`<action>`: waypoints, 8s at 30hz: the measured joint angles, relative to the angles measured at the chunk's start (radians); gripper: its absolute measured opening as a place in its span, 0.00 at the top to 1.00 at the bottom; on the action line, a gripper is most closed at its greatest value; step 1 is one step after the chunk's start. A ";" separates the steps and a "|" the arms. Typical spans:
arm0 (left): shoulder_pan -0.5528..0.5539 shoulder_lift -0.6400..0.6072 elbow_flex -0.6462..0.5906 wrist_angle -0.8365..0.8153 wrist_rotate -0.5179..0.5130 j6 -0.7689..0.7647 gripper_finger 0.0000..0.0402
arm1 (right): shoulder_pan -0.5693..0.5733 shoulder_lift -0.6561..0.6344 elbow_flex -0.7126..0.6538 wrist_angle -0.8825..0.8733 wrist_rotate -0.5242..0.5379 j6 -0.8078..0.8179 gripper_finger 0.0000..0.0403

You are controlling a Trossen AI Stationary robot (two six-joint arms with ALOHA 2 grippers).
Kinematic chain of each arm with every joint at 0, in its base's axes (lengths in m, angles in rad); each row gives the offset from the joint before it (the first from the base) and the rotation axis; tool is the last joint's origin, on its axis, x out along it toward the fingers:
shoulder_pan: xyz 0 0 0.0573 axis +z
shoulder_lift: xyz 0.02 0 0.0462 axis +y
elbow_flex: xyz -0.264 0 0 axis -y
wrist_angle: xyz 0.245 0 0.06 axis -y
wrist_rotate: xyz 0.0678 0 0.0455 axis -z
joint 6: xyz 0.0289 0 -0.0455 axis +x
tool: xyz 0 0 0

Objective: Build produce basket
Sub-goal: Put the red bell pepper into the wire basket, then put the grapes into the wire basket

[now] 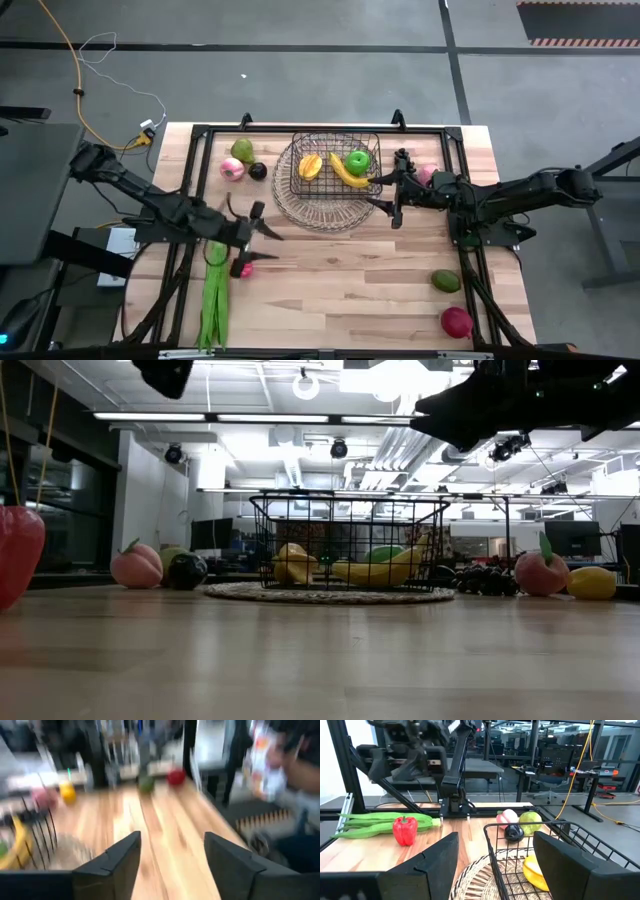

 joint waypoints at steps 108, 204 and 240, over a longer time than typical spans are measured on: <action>-0.240 0.217 0.183 -0.873 0.072 -0.503 0.77 | 0.000 0.000 0.000 -0.016 0.000 -0.004 0.39; 0.759 0.917 0.894 -0.723 0.041 0.263 0.98 | 0.000 0.000 0.000 0.013 0.031 -0.040 0.39; 0.762 0.914 0.917 -0.762 -0.037 0.254 0.67 | 0.000 0.000 0.000 0.014 0.030 -0.041 0.39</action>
